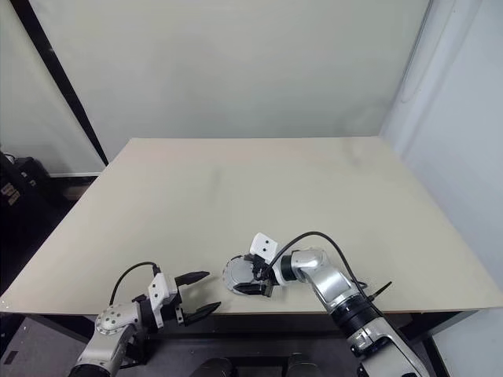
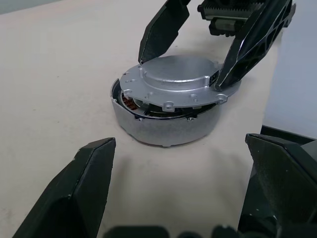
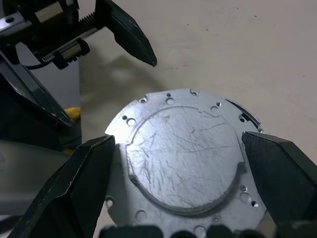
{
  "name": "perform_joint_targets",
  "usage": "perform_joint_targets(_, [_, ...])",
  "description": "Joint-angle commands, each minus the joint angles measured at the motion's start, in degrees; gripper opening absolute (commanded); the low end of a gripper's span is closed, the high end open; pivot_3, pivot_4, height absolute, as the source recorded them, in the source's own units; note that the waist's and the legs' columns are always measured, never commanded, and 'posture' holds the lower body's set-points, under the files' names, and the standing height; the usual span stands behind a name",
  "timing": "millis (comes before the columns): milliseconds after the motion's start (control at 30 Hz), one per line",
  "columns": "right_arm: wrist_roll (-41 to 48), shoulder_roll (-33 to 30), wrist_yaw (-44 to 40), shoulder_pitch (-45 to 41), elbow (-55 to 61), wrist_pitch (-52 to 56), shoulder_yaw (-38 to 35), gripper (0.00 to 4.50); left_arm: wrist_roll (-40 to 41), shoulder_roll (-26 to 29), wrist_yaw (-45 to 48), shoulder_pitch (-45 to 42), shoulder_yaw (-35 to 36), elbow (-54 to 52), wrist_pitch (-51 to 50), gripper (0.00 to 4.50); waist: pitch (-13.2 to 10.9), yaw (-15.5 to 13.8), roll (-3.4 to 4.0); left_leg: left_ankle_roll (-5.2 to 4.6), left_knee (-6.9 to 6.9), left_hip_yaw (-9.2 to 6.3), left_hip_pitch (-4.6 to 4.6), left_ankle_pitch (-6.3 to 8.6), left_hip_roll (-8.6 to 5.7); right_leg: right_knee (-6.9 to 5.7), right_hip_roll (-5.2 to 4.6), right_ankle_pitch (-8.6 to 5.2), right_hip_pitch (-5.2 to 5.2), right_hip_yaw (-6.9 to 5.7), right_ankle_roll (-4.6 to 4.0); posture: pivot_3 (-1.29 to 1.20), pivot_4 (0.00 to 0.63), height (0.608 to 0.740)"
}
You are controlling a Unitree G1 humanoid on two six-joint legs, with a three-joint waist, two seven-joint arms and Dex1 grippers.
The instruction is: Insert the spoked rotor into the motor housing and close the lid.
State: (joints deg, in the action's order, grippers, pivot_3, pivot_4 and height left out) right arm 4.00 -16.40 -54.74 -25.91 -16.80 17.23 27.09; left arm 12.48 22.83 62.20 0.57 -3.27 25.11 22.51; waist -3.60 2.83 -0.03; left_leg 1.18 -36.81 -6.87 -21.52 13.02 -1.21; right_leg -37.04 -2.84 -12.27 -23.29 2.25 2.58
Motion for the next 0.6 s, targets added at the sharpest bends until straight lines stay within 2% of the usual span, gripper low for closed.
perform_joint_targets(33, [-0.47,1.46,1.71,-1.37,-1.26,-2.13,-2.07,3.95,1.09,0.75,-0.28,-0.56,0.82,-1.86,0.05,4.50,0.00,0.00,0.00,0.00,0.00,-0.01,0.00,0.00,0.00,-0.02,0.01,0.00,0.00,0.00,0.00,0.00,0.000,0.740])
perform_joint_targets(100, [-0.08,1.98,1.98,-1.17,-1.34,-1.85,-2.71,3.31,1.04,0.68,-0.25,-0.76,0.73,-1.61,0.11,4.50,0.00,0.00,0.01,0.00,0.00,-0.01,0.00,0.00,0.00,-0.04,0.01,0.00,-0.02,0.00,0.00,0.00,0.000,0.740])
perform_joint_targets(133, [0.20,2.21,2.02,-1.01,-1.14,-1.56,-2.98,3.24,1.02,0.66,-0.21,-0.85,0.69,-1.51,0.13,4.50,0.00,0.00,0.01,0.00,0.00,0.00,0.00,0.00,0.00,-0.04,0.01,0.00,-0.01,0.00,0.00,0.00,0.000,0.740])
perform_joint_targets(600, [-2.25,3.73,6.98,1.21,3.25,3.18,-2.47,3.24,0.96,0.26,0.02,-1.41,0.34,-0.91,0.15,4.50,0.01,0.00,0.02,0.00,0.00,0.00,0.00,0.00,0.00,-0.06,0.01,0.00,-0.02,0.01,0.00,0.00,0.000,0.740])
